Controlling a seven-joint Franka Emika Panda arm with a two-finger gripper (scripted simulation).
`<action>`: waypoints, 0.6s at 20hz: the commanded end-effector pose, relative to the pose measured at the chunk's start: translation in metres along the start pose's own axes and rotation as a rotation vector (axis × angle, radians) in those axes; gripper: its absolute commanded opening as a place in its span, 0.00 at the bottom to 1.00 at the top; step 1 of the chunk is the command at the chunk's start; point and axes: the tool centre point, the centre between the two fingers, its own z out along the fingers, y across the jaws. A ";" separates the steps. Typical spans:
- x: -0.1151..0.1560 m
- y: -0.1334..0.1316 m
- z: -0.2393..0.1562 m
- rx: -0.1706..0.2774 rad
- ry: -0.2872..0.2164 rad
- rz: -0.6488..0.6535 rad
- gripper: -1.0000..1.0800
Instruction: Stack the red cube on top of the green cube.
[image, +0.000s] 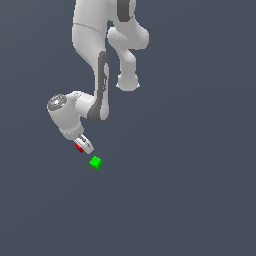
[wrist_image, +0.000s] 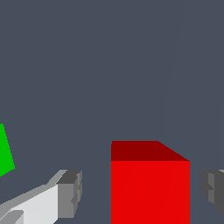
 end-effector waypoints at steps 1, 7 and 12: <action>0.001 0.000 0.008 0.001 0.001 0.001 0.96; 0.001 0.000 0.010 0.001 0.001 0.001 0.00; 0.001 0.000 0.010 0.001 0.001 0.001 0.00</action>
